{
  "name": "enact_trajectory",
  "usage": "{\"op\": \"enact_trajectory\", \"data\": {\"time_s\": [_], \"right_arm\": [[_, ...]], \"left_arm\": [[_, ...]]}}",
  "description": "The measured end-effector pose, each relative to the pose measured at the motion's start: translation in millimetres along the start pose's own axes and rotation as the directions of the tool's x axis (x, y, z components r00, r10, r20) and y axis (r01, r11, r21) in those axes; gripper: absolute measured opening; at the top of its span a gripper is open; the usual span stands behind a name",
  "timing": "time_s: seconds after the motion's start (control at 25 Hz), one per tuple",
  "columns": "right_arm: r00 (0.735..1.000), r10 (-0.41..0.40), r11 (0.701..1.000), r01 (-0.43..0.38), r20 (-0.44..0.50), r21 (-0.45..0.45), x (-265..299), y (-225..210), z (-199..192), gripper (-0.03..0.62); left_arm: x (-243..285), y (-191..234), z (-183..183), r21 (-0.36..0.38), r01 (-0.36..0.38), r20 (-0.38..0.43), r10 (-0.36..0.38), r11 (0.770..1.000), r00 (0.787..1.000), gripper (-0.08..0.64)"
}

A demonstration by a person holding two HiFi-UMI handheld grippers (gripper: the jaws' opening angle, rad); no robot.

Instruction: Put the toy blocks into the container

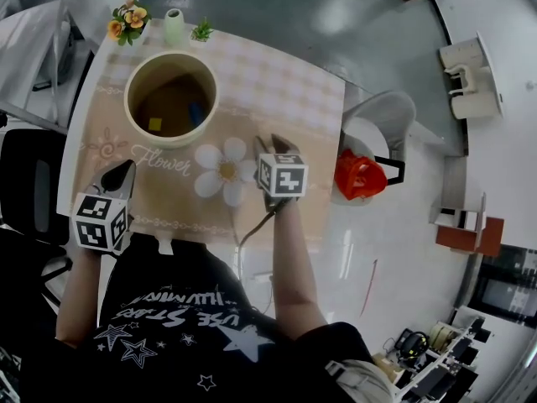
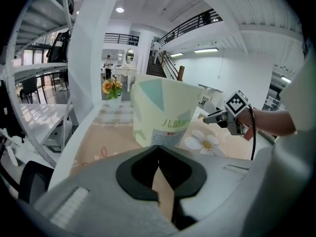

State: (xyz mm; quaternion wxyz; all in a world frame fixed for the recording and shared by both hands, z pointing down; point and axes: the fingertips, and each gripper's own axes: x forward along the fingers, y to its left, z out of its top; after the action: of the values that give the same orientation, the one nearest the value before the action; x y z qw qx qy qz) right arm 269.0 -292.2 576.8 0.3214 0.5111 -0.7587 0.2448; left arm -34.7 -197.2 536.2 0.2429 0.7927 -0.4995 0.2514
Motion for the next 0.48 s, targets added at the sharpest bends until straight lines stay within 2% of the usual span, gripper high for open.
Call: {"op": "enact_trajectory", "data": {"time_s": [0.2,0.48], "right_arm": [[0.991,0.024,0.999,-0.02,0.135,-0.031,-28,19,59,0.152],[0.959,0.067,0.994,-0.042,0.276,-0.096,-61,60,136,0.152]], "left_arm": [[-5,12,14,0.005,-0.004,0.041,0.004,1.0,0.999,0.011],[-14,34,44,0.016,-0.004,0.121,0.002,1.0,0.993,0.011]]}}
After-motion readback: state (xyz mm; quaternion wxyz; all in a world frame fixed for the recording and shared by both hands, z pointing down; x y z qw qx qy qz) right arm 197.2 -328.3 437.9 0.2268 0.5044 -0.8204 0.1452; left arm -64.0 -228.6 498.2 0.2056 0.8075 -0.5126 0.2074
